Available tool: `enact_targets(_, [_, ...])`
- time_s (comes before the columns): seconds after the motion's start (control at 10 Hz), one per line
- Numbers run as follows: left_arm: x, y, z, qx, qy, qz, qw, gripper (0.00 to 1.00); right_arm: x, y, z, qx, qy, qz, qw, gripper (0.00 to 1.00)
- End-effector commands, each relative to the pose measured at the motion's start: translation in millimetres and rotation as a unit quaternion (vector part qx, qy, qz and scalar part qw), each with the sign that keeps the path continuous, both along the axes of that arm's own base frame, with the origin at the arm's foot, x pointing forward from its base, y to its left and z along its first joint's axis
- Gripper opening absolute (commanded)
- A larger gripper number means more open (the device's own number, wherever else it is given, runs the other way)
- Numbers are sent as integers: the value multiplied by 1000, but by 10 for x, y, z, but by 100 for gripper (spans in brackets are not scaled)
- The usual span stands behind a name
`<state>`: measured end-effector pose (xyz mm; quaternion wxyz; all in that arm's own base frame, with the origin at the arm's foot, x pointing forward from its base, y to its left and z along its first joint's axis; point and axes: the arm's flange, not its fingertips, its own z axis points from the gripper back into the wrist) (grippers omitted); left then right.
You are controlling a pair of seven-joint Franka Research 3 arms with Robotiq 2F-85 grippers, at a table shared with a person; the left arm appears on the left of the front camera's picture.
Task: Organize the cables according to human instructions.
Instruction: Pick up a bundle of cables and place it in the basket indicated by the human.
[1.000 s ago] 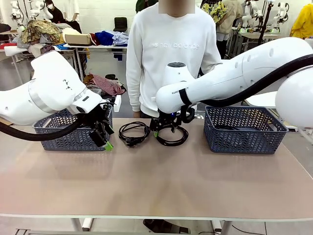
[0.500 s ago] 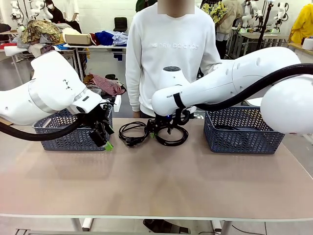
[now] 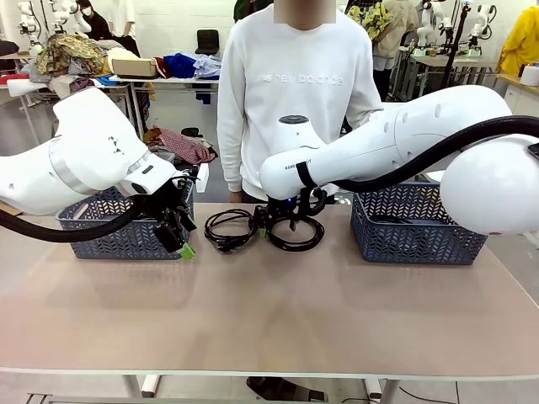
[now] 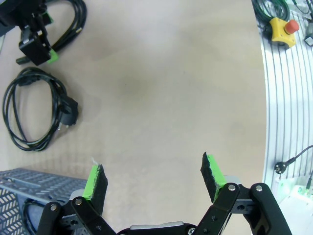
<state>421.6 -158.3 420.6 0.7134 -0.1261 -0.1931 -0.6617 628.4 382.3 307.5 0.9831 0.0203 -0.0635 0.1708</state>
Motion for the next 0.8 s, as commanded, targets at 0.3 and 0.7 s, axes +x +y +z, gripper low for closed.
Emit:
enact_targets(0.3, [-2, 15, 5, 0, 0, 1, 1000, 100, 135, 82, -23, -32, -11, -42, 999, 100])
enact_targets(0.7, [-2, 15, 5, 0, 0, 1, 1000, 100, 167, 127, -55, -41, -10, -39, 998, 100])
